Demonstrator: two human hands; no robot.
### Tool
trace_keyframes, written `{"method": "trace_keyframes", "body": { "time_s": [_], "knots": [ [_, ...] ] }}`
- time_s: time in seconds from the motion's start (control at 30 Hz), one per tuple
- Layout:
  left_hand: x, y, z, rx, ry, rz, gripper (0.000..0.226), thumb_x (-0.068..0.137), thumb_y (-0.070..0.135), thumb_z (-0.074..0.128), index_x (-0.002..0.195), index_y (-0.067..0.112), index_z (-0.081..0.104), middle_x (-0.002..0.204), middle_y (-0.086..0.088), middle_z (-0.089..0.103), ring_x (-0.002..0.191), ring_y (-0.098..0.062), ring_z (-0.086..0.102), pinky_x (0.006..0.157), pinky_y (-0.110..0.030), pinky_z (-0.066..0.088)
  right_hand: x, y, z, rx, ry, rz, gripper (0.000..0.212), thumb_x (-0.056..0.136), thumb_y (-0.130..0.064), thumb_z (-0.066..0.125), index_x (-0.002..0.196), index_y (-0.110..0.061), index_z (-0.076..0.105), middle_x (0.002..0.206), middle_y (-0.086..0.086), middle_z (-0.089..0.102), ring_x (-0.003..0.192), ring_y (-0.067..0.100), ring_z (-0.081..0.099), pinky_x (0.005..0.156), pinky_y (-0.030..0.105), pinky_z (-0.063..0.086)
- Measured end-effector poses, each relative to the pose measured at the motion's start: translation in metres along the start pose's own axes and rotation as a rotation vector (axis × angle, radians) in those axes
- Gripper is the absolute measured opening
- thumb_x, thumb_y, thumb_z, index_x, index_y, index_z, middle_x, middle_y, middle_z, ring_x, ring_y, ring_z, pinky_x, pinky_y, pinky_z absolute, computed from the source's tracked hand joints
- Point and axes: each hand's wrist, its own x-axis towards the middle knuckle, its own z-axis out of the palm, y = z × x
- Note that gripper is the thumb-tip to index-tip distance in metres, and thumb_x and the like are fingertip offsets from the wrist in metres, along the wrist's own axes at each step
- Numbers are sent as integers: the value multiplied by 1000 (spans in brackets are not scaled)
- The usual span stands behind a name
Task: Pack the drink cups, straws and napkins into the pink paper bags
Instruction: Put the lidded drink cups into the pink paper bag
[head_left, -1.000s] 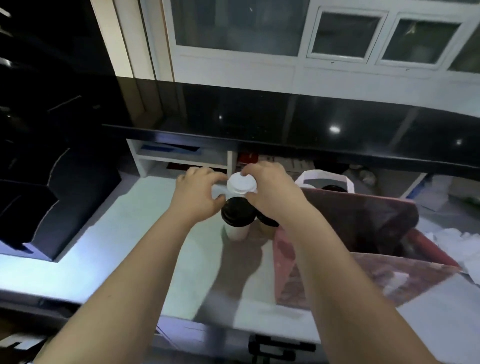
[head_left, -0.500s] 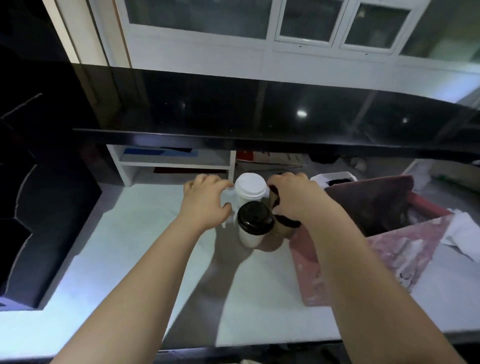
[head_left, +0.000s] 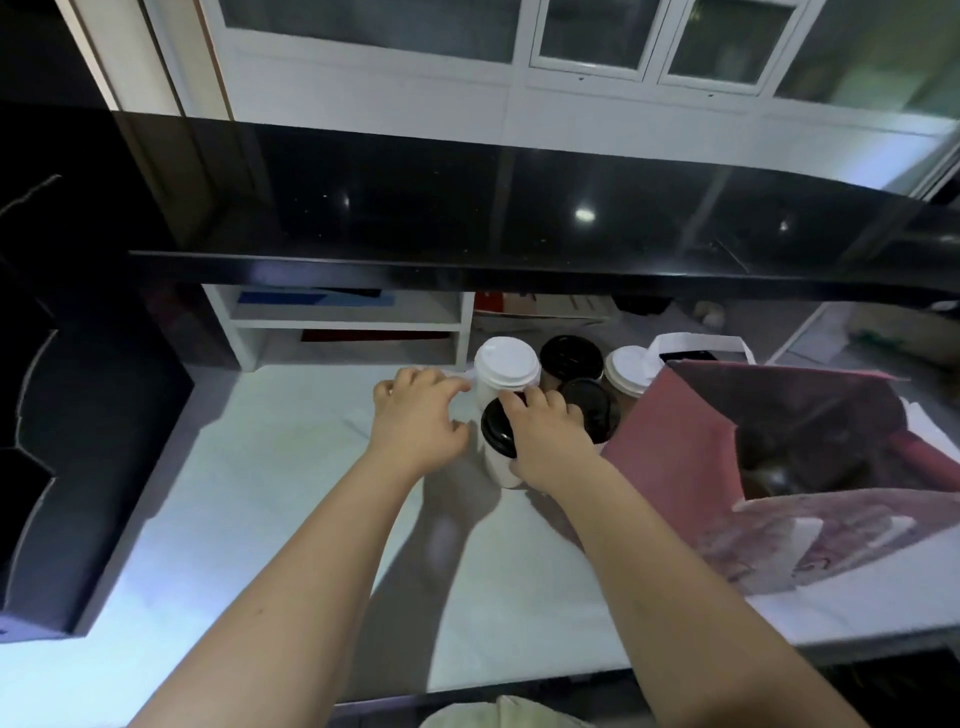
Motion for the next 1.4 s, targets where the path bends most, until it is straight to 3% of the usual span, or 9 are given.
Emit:
{"method": "trace_keyframes", "body": {
  "time_s": [0.23,0.47,0.8,0.97,1.13,1.3,1.4],
  "knots": [
    [-8,-9,-11,20,-5,-40,54,86,42,57,138,35,46,140,3,47,132,-24,34,104,-45,27,-1,-9,-9,61,93,-58,82,78,-34,68,147,-25,24,134,12,36,123,33,36,101,44,30],
    [-5,0,-72,-2,112,-38,56,84,37,60,138,36,46,140,2,47,133,-27,33,104,-47,28,-24,13,-87,426,236,-101,90,74,-26,79,147,-33,26,141,8,27,129,31,34,102,44,41],
    [2,131,-89,-160,137,320,46,85,46,62,129,33,57,130,6,56,125,-23,43,99,-42,37,-110,147,-159,526,434,57,86,69,-17,80,141,-36,36,144,-3,34,132,23,34,109,37,35],
    [1,186,-72,-336,112,482,32,84,43,67,113,29,67,115,7,63,111,-17,53,92,-40,47,-162,195,-161,579,528,186,87,71,-13,80,142,-36,37,141,-7,37,121,10,38,96,25,33],
    [-2,226,-61,-462,26,594,18,85,36,70,98,25,73,99,8,66,93,-12,60,81,-35,52,-194,223,-155,581,496,257,86,71,-10,81,142,-33,39,139,-7,38,117,10,38,97,29,37],
    [-1,245,-47,-173,35,585,17,86,30,63,99,26,74,98,2,67,95,-22,60,75,-38,51,-176,234,-121,479,304,197,84,64,-23,84,135,-35,41,130,-6,42,117,15,41,98,33,41],
    [-11,250,-45,-172,68,528,17,82,29,61,94,30,73,93,5,66,92,-18,58,70,-37,50,-154,236,-94,429,170,125,84,60,-32,82,133,-36,40,124,-5,45,113,20,43,94,40,47]
  ]
}}
